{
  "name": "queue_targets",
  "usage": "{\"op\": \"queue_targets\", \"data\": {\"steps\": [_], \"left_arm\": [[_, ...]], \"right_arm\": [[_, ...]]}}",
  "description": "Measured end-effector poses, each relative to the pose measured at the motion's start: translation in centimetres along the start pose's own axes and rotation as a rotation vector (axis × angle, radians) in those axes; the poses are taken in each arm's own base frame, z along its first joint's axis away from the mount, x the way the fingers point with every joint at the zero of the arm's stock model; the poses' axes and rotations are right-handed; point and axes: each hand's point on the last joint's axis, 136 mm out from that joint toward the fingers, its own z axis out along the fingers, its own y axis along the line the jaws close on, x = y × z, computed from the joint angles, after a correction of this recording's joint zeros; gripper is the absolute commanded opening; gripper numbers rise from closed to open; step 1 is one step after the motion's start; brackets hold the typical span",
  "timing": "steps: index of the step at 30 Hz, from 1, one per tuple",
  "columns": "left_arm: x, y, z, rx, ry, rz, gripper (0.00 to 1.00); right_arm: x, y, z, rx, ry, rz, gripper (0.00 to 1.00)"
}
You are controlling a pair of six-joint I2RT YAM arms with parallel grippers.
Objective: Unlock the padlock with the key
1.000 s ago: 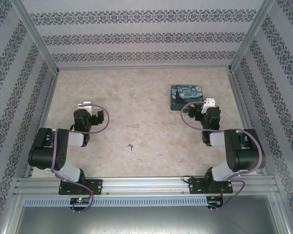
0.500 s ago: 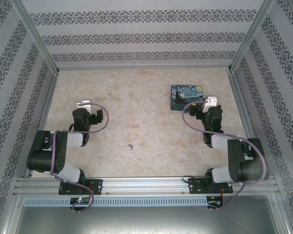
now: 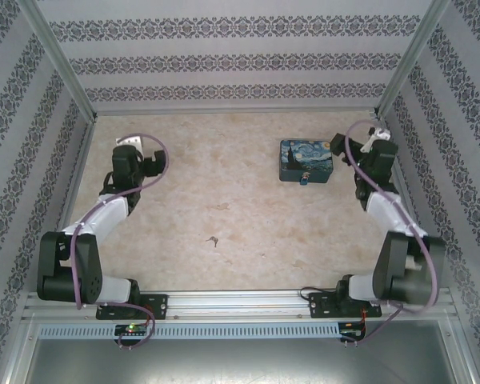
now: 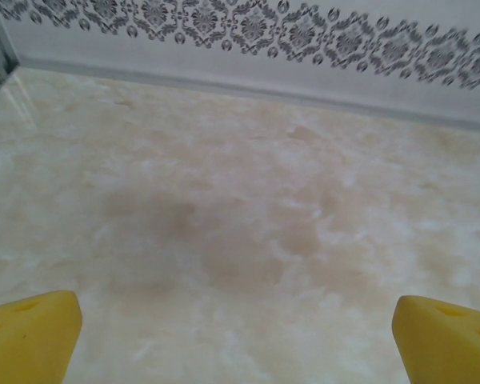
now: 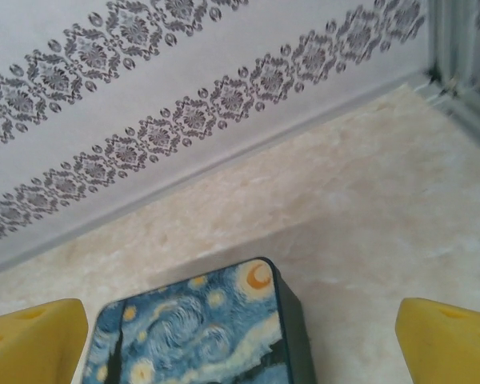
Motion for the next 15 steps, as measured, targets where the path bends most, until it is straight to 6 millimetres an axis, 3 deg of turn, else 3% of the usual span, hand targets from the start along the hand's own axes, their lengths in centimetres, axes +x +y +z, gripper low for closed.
{"op": "queue_targets", "data": {"steps": [5, 9, 15], "left_arm": [[-1.9, -2.4, -0.7, 0.085, 0.05, -0.104, 1.0], [-0.9, -4.4, -1.1, 0.149, 0.124, -0.15, 1.0], [1.1, -6.4, -1.1, 0.2, 0.224, -0.191, 1.0]], "right_arm": [[0.5, -2.3, 4.6, 0.0, 0.149, 0.189, 0.87], [2.6, -3.5, 7.1, 0.006, 0.263, 0.303, 0.85], [6.0, -1.7, 9.9, -0.024, 0.39, 0.339, 0.84]]}}
